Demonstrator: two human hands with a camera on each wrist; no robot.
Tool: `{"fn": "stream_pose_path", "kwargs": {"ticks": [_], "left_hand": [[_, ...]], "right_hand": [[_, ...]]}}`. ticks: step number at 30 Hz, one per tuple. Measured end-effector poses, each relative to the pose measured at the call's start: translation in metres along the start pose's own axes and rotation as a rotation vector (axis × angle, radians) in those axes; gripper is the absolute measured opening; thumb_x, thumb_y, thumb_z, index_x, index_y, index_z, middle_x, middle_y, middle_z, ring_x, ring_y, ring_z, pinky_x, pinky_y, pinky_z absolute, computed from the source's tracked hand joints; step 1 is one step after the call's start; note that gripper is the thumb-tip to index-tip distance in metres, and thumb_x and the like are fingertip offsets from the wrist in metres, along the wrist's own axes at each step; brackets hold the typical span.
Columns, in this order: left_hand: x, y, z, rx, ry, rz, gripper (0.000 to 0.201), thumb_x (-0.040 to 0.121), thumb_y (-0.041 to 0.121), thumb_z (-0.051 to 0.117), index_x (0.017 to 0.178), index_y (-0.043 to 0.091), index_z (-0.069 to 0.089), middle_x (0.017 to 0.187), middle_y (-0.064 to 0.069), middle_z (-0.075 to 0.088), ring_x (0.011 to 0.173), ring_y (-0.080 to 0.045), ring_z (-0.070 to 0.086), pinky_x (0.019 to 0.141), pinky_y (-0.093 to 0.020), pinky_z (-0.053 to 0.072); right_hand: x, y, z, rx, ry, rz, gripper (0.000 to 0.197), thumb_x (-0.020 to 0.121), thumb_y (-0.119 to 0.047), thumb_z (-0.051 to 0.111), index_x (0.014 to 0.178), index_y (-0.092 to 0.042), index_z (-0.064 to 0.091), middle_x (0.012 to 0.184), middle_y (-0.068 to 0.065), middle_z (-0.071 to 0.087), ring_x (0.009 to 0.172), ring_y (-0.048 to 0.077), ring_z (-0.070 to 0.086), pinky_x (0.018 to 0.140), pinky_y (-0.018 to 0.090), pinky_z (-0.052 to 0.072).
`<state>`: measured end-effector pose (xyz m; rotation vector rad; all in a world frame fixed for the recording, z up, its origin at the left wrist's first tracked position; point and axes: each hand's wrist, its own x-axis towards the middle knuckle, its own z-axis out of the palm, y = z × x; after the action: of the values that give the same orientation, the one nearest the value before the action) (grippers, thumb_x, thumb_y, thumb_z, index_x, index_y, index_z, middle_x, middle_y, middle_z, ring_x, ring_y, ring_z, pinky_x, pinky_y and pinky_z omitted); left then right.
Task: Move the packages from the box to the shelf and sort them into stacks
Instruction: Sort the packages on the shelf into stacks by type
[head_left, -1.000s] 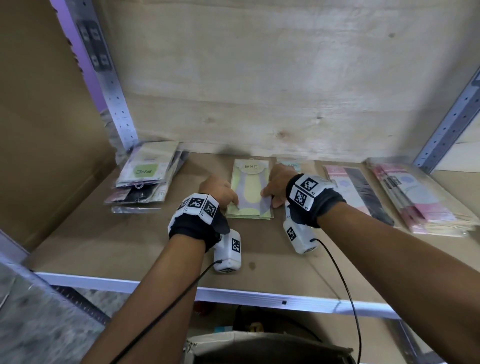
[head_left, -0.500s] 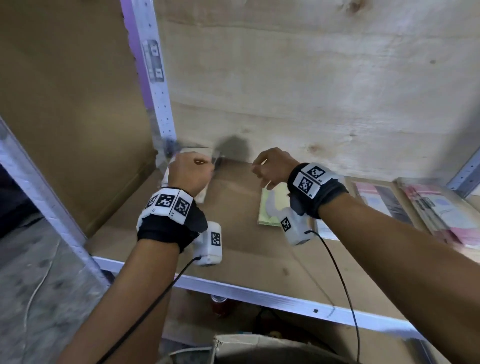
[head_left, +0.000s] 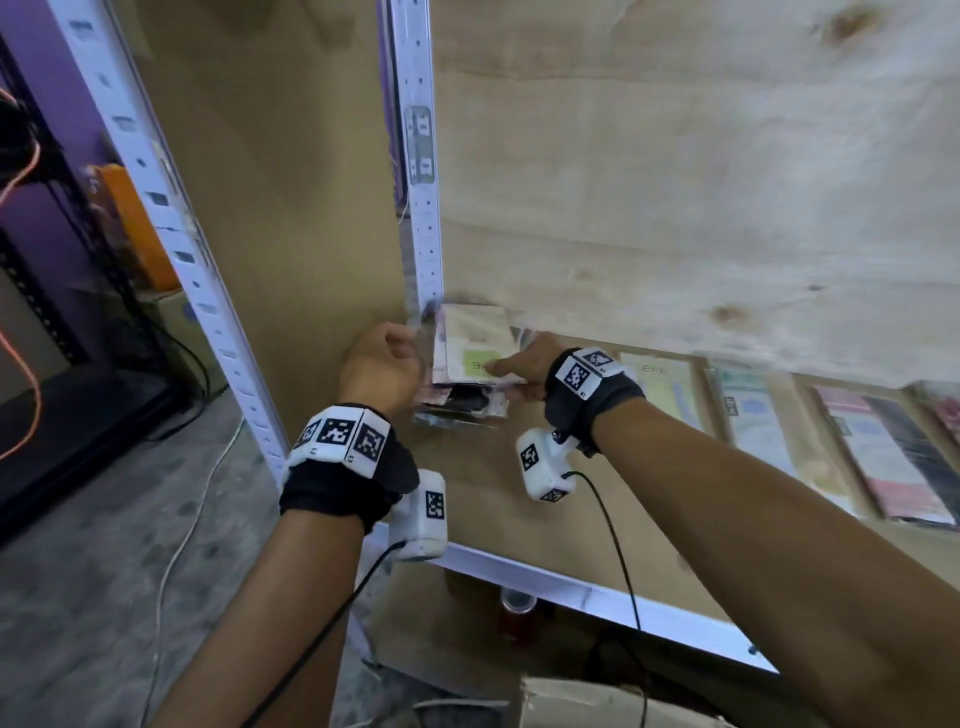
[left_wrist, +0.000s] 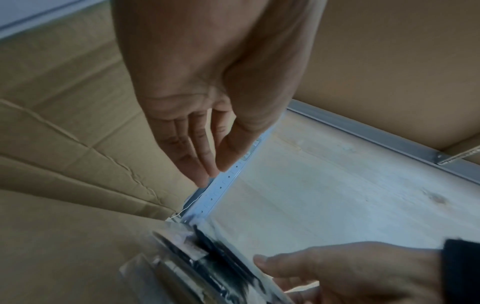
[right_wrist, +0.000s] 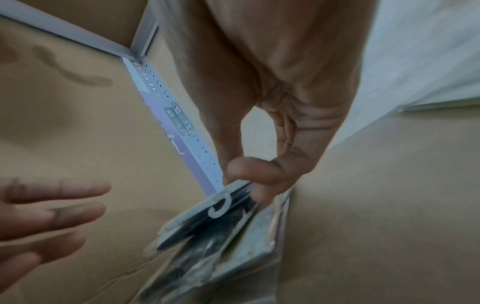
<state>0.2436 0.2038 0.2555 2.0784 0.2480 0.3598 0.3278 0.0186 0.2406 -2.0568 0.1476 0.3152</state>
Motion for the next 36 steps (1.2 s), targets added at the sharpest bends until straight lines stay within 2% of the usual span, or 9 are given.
{"fn": "stream_pose_path", "kwargs": {"ticks": [4, 9, 15, 19, 24, 28, 30, 33, 36], "left_hand": [[-0.009, 0.009, 0.017, 0.029, -0.180, 0.151, 0.053, 0.088, -0.013, 0.048, 0.130, 0.018, 0.058, 0.119, -0.008, 0.061, 0.091, -0.018, 0.060, 0.071, -0.012, 0.047], [-0.029, 0.028, 0.042, 0.366, -0.277, 0.301, 0.067, 0.082, 0.007, 0.070, 0.143, 0.024, 0.051, 0.146, -0.011, 0.047, 0.129, -0.029, 0.047, 0.111, -0.037, 0.039], [-0.054, 0.063, 0.064, 0.147, -0.101, 0.575, 0.014, 0.085, 0.025, 0.074, 0.095, 0.016, 0.073, 0.096, -0.005, 0.065, 0.099, -0.030, 0.060, 0.093, -0.044, 0.047], [-0.069, 0.089, 0.074, 0.053, 0.037, 0.707, 0.037, 0.090, 0.042, 0.063, 0.072, 0.011, 0.055, 0.070, -0.007, 0.057, 0.067, -0.025, 0.055, 0.062, -0.037, 0.045], [-0.084, 0.098, 0.097, -0.291, -0.171, 0.557, 0.016, 0.092, 0.033, 0.067, 0.090, 0.018, 0.072, 0.085, 0.002, 0.075, 0.081, -0.023, 0.070, 0.075, -0.040, 0.058], [-0.093, 0.094, 0.121, -0.361, -0.151, 0.359, 0.027, 0.099, 0.037, 0.055, 0.108, 0.014, 0.066, 0.106, -0.006, 0.073, 0.099, -0.029, 0.069, 0.090, -0.051, 0.055], [-0.097, 0.092, 0.134, -0.265, -0.116, 0.322, 0.030, 0.102, 0.042, 0.046, 0.107, 0.017, 0.061, 0.106, -0.002, 0.071, 0.096, -0.026, 0.068, 0.087, -0.045, 0.056], [-0.103, 0.094, 0.149, -0.063, -0.073, 0.318, 0.039, 0.105, 0.044, 0.035, 0.103, 0.011, 0.057, 0.101, -0.006, 0.065, 0.085, -0.025, 0.060, 0.072, -0.031, 0.046], [-0.111, 0.100, 0.157, 0.025, -0.086, 0.262, 0.048, 0.107, 0.042, 0.028, 0.113, 0.007, 0.060, 0.093, -0.001, 0.056, 0.066, -0.012, 0.044, 0.052, -0.017, 0.029]], "right_hand": [[-0.031, 0.006, -0.029, 0.017, 0.002, -0.025, 0.024, 0.082, -0.008, 0.079, 0.089, 0.002, 0.058, 0.092, 0.023, 0.071, 0.065, 0.030, 0.070, 0.073, 0.043, 0.062], [-0.080, 0.015, -0.064, 0.465, -0.027, -0.136, 0.021, 0.090, 0.009, 0.062, 0.104, -0.003, 0.052, 0.088, 0.025, 0.062, 0.056, 0.029, 0.057, 0.042, 0.024, 0.052], [-0.130, 0.022, -0.113, 0.572, 0.005, -0.189, 0.016, 0.098, -0.021, 0.059, 0.102, -0.006, 0.061, 0.077, 0.012, 0.061, 0.061, 0.021, 0.055, 0.052, 0.024, 0.040], [-0.148, 0.040, -0.146, 0.718, 0.019, -0.264, 0.042, 0.099, -0.052, 0.048, 0.091, -0.012, 0.057, 0.074, 0.007, 0.062, 0.058, 0.020, 0.053, 0.052, 0.027, 0.037], [-0.159, 0.088, -0.154, 0.282, 0.179, -0.369, 0.034, 0.095, -0.042, 0.060, 0.101, -0.012, 0.072, 0.065, -0.017, 0.055, 0.060, 0.004, 0.048, 0.064, 0.024, 0.037], [-0.165, 0.120, -0.145, 0.079, 0.056, -0.366, 0.041, 0.101, -0.035, 0.053, 0.075, -0.003, 0.053, 0.068, 0.003, 0.048, 0.061, 0.014, 0.049, 0.064, 0.022, 0.039], [-0.167, 0.128, -0.138, 0.044, 0.036, -0.371, 0.050, 0.105, -0.038, 0.042, 0.075, 0.003, 0.051, 0.065, 0.010, 0.047, 0.058, 0.021, 0.047, 0.057, 0.024, 0.039], [-0.166, 0.133, -0.126, 0.004, 0.181, -0.399, 0.051, 0.105, -0.044, 0.034, 0.065, -0.016, 0.049, 0.053, -0.015, 0.049, 0.049, 0.008, 0.044, 0.056, 0.026, 0.034], [-0.162, 0.136, -0.121, 0.036, 0.335, -0.369, 0.050, 0.103, -0.052, 0.031, 0.076, -0.023, 0.061, 0.073, -0.011, 0.064, 0.071, 0.013, 0.060, 0.063, 0.026, 0.043]]}}
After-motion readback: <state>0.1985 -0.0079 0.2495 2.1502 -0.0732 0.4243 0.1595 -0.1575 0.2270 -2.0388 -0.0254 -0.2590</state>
